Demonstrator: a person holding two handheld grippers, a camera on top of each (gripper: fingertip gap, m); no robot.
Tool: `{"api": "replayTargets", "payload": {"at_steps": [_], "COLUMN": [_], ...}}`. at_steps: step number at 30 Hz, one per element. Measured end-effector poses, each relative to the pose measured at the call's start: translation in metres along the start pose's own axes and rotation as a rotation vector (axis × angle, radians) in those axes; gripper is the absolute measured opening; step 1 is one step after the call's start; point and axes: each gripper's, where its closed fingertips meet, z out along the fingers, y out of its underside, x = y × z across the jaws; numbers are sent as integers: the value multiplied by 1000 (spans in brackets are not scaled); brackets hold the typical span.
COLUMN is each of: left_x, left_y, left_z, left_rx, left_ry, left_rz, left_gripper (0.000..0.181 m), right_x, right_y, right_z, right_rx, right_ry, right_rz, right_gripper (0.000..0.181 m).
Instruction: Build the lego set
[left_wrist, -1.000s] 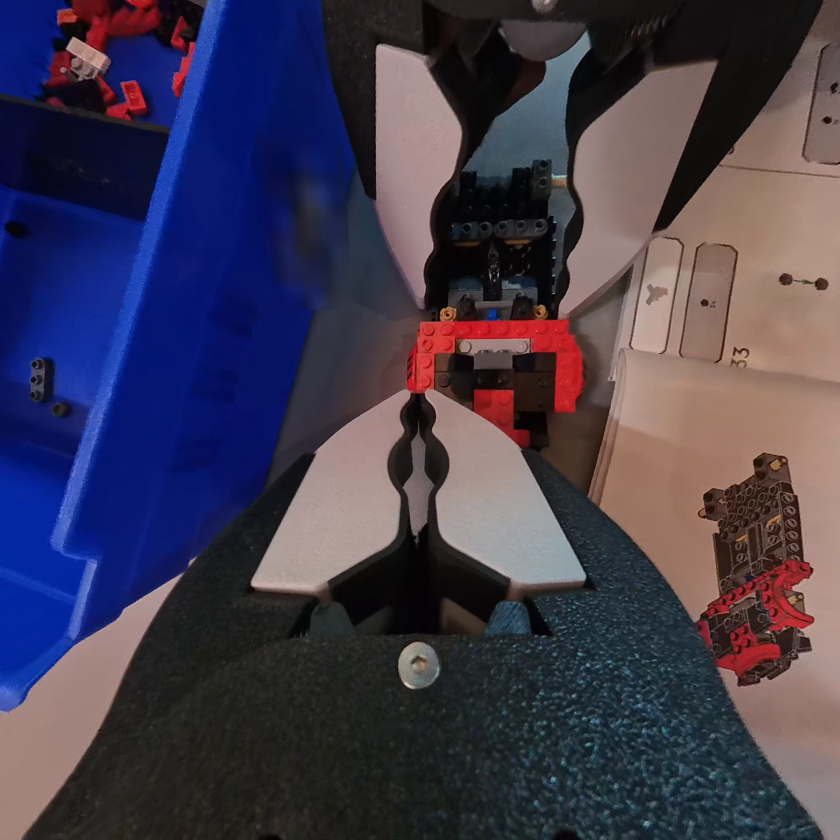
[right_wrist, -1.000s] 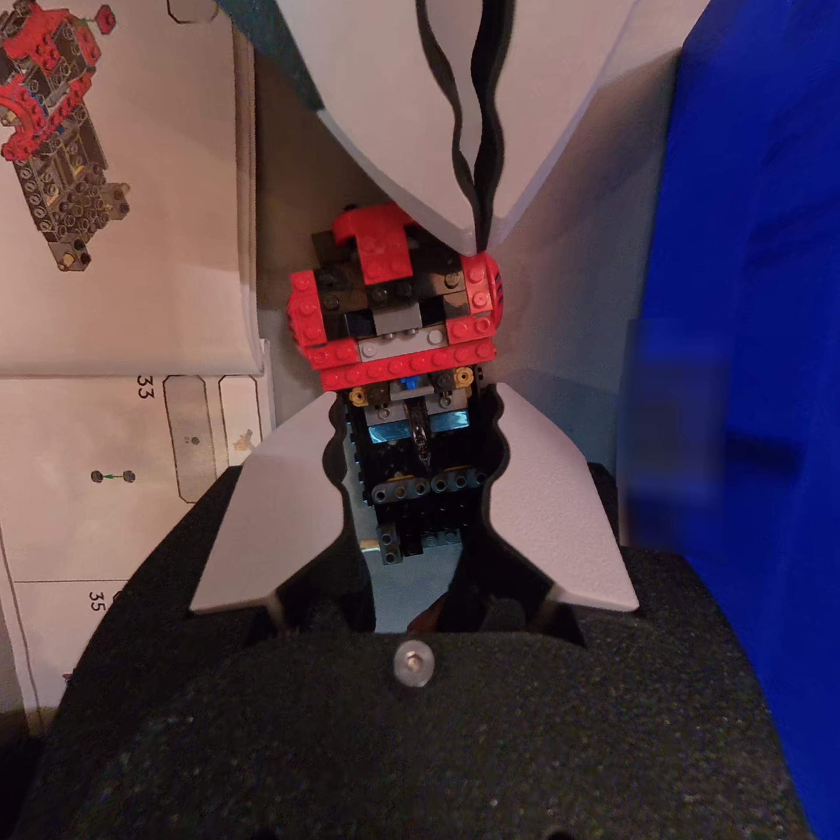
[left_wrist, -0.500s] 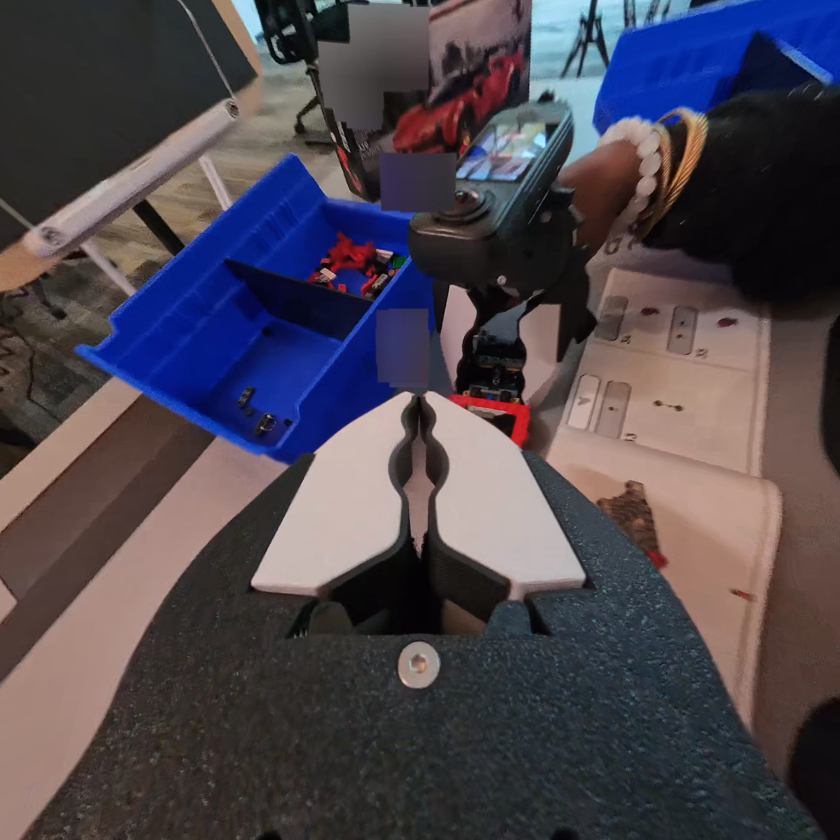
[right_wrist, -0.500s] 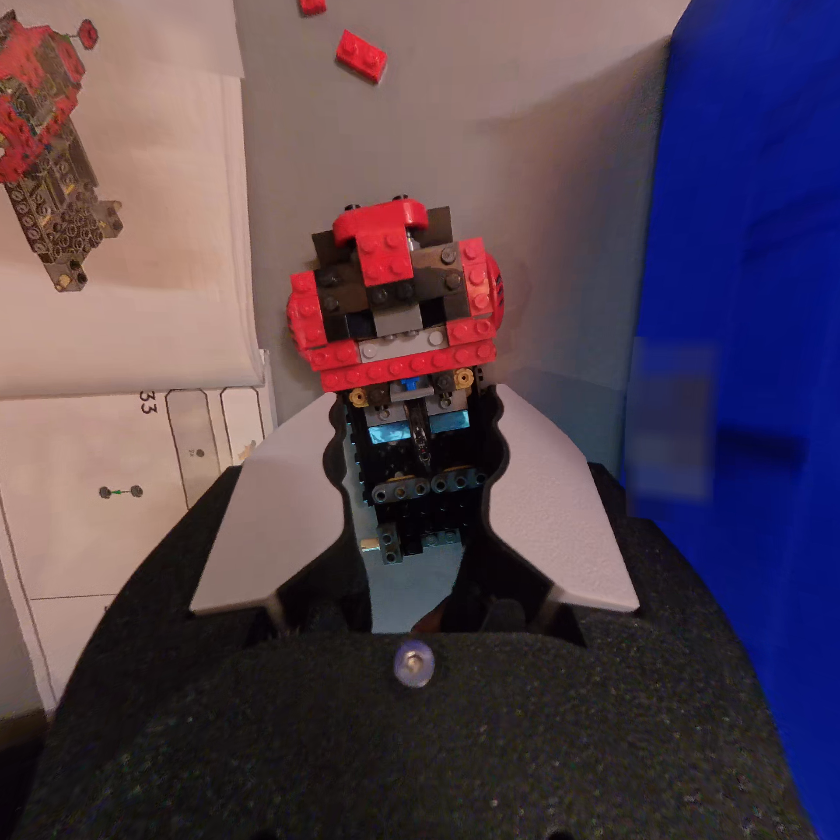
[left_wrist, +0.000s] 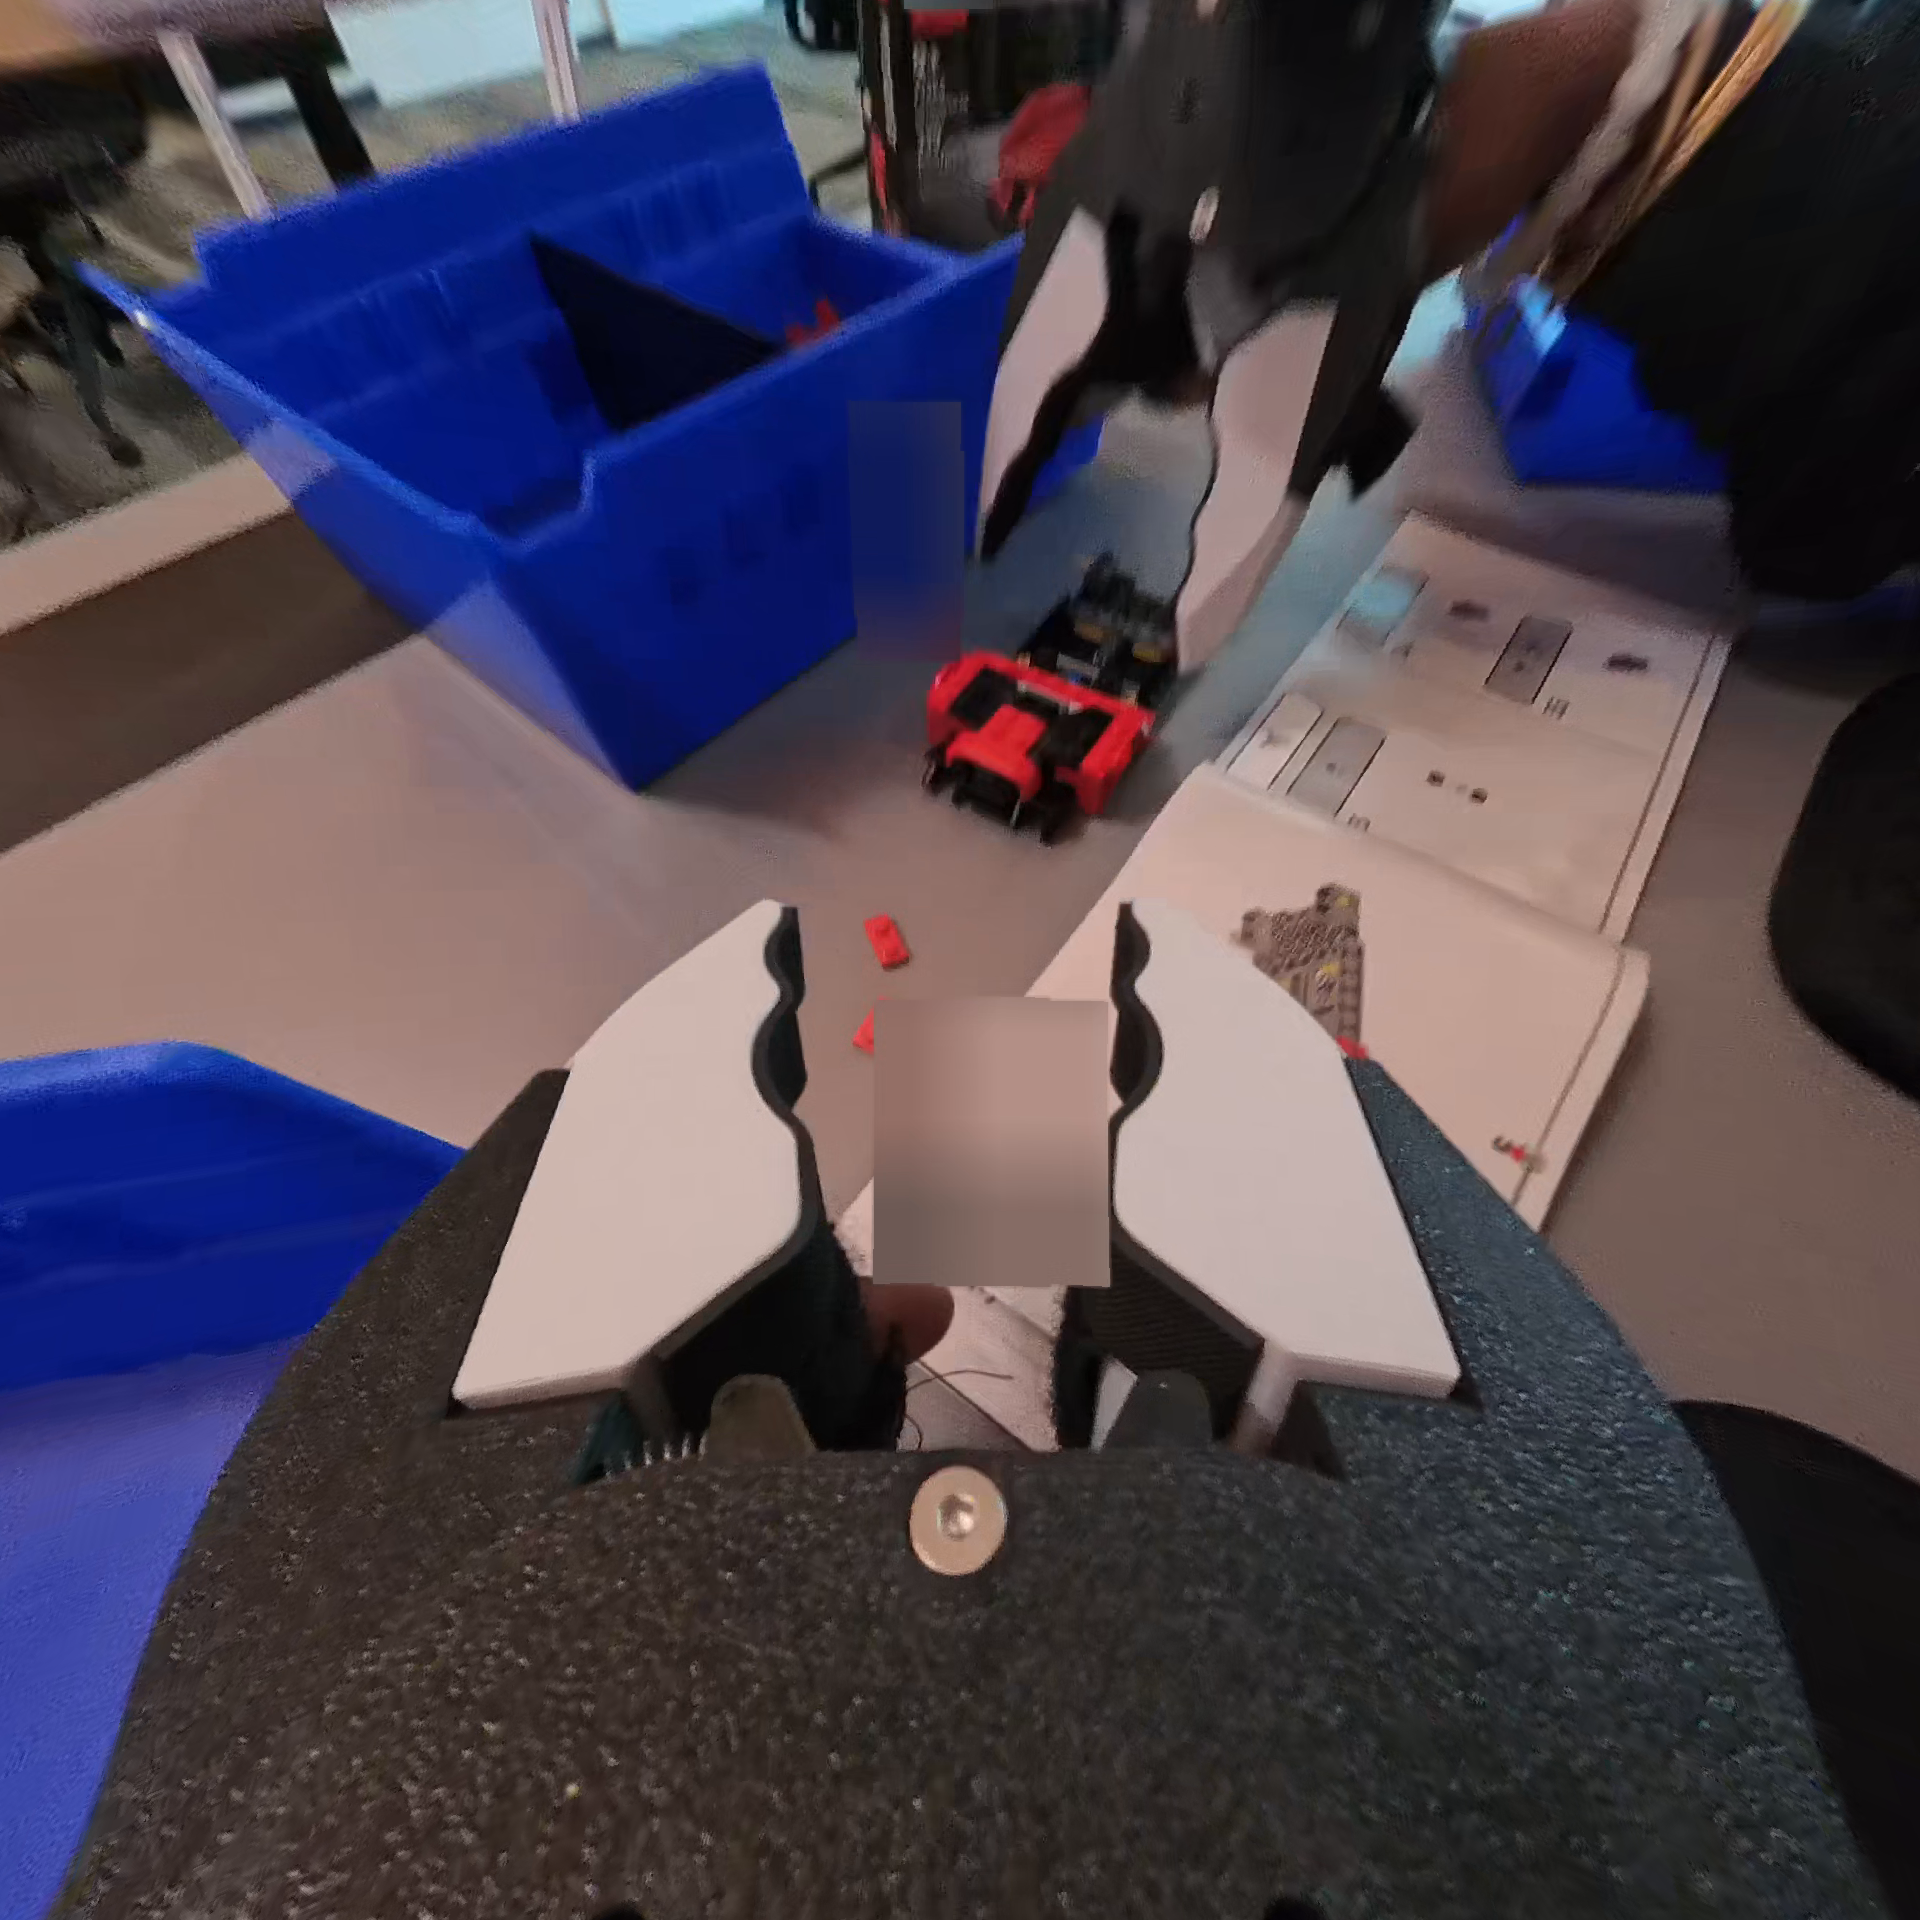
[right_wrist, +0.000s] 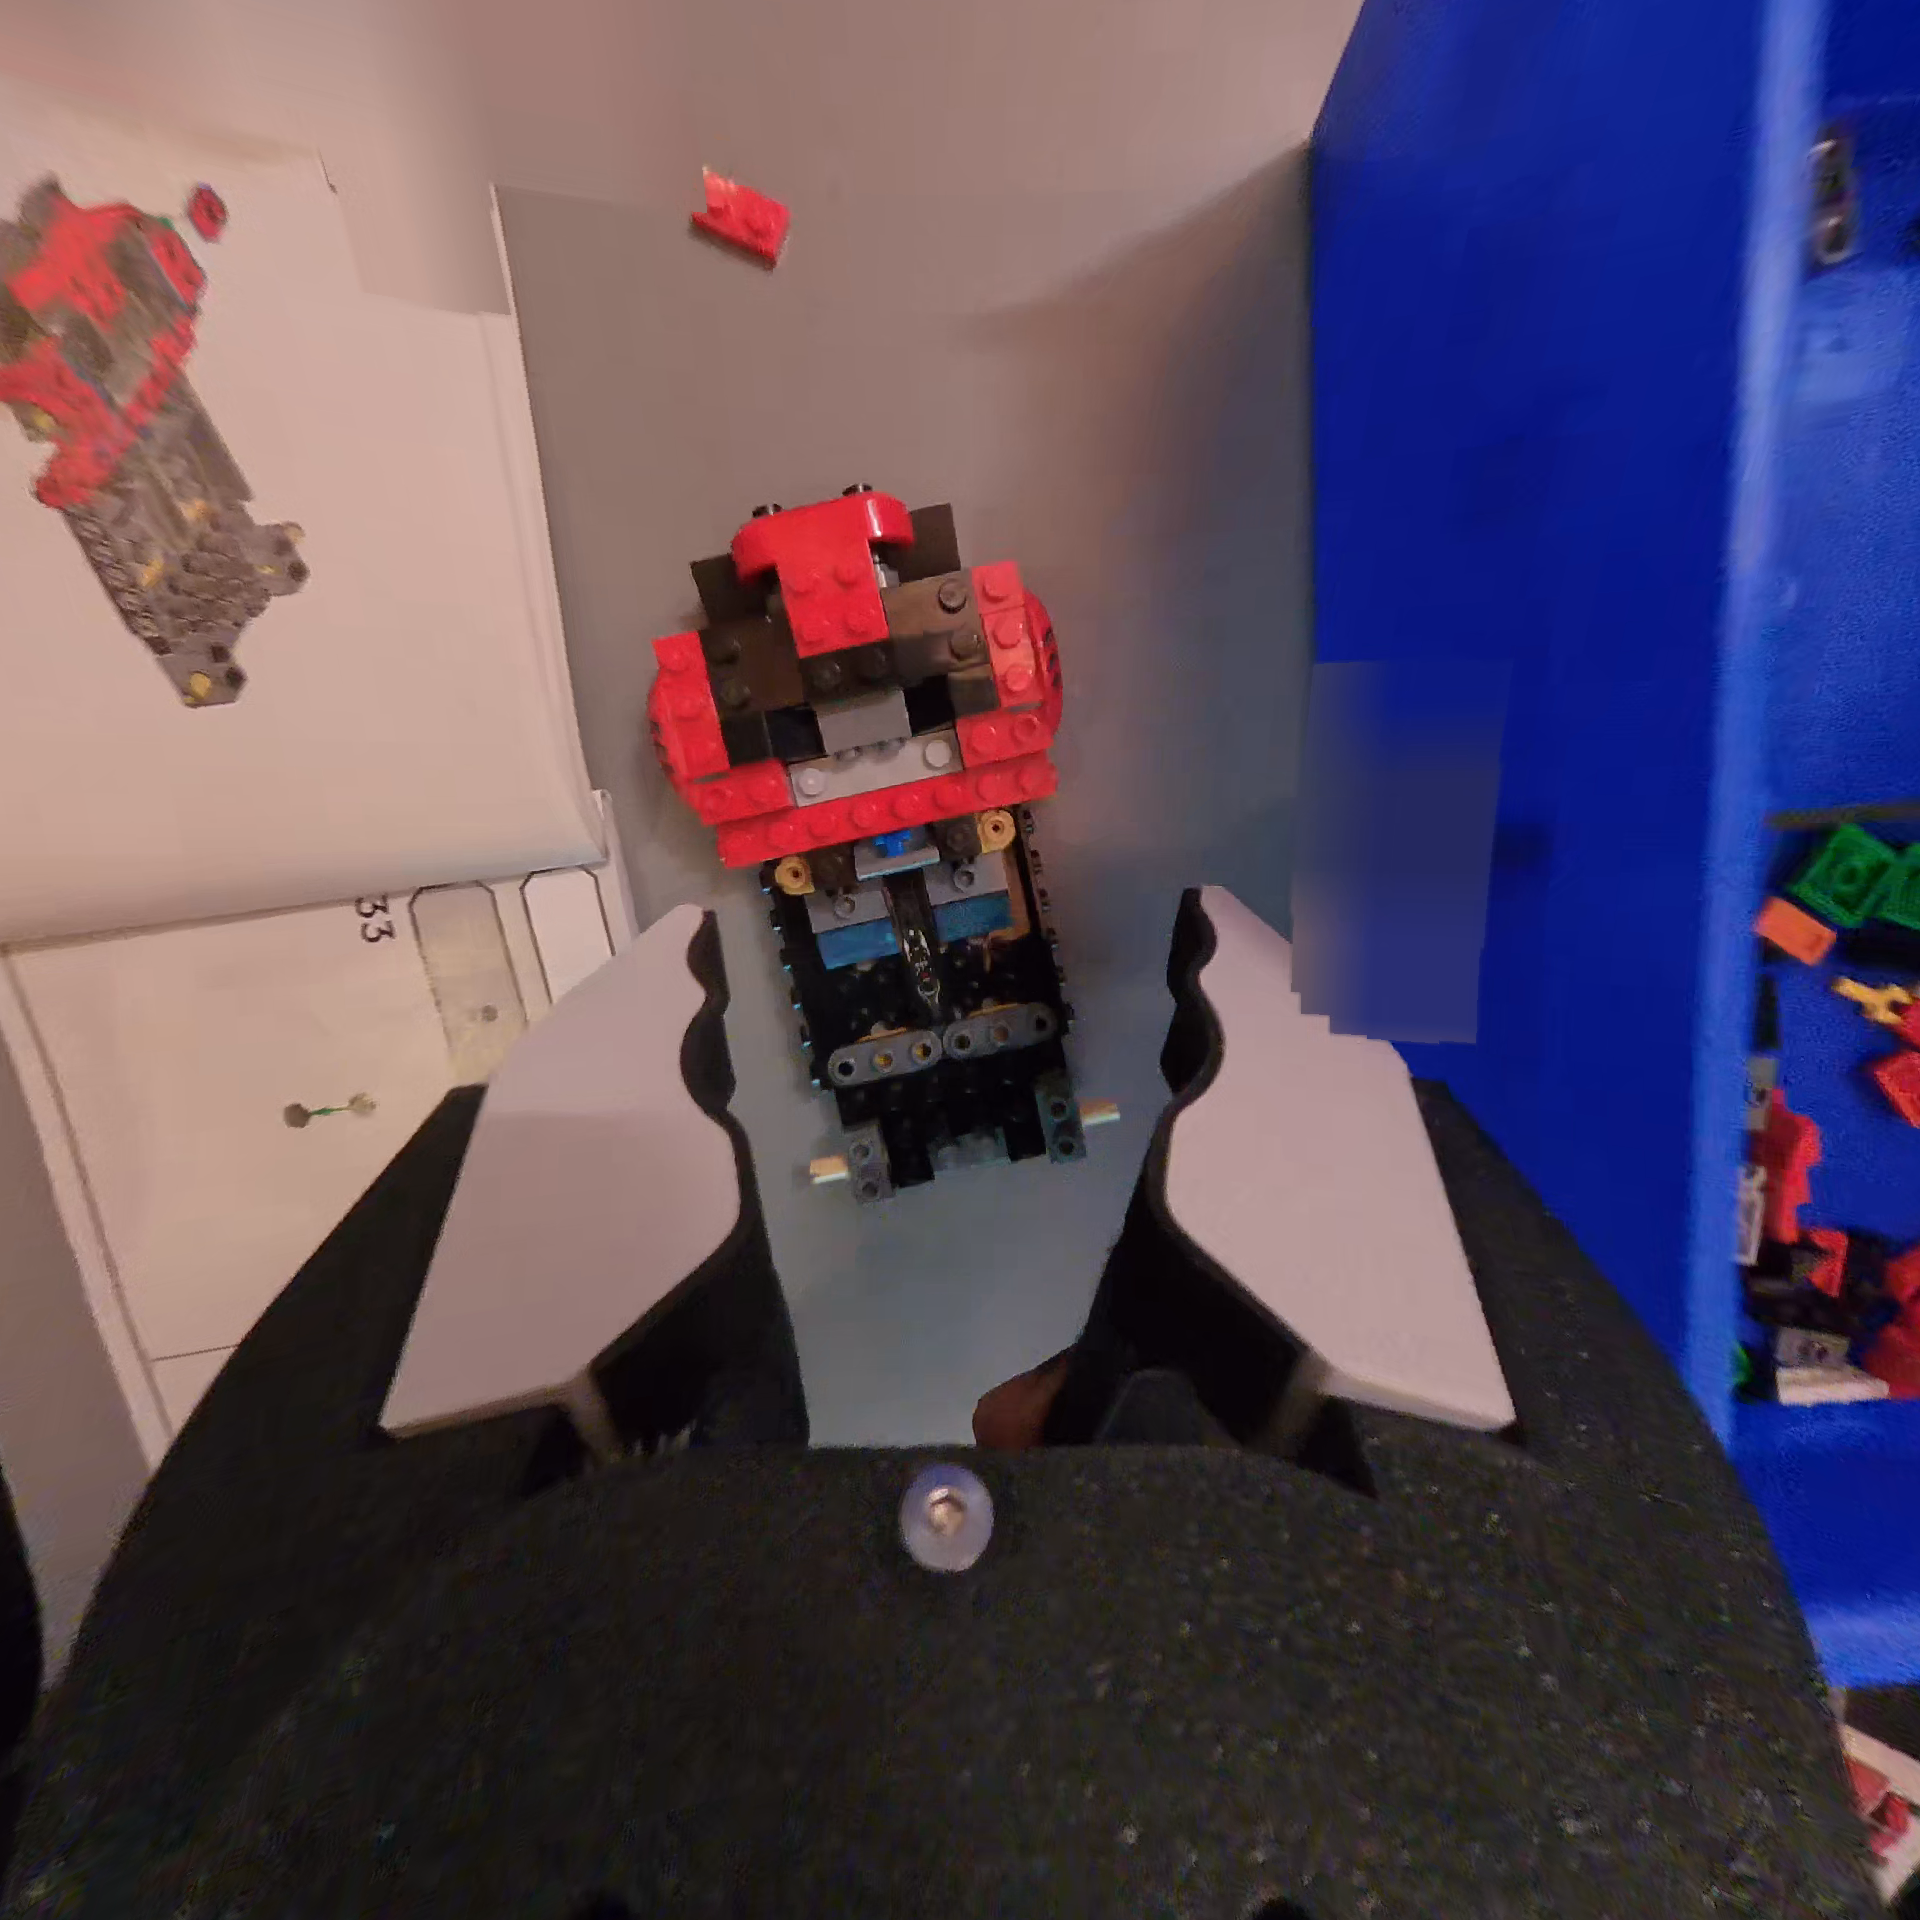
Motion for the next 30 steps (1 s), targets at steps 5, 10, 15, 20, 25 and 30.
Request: {"api": "replayTargets", "payload": {"at_steps": [5,10,15,20,25,30], "left_x": [1,-8,-7,-8,-8,-9], "left_y": [23,28,41,43,47,47], "left_z": [15,12,15,16,18,19], "left_rx": [-28,-18,-66,-71,-95,-98], "left_ry": [-17,-58,-30,-47,-53,-50], "left_rz": [-2,10,-6,9,34,19], "left_gripper": [46,0,0,2,6,9], "right_x": [-10,-40,-51,-18,7,-10], "right_y": [-21,-52,-64,-73,-96,-81], "right_z": [-25,-22,10,3,-50,-57], "right_rx": [151,232,90,-5,223,233], "right_ry": [-1,-51,-74,-3,88,50], "right_rz": [23,-96,-331,-415,-280,-288], "right_gripper": [72,20,2,11,7,0]}}
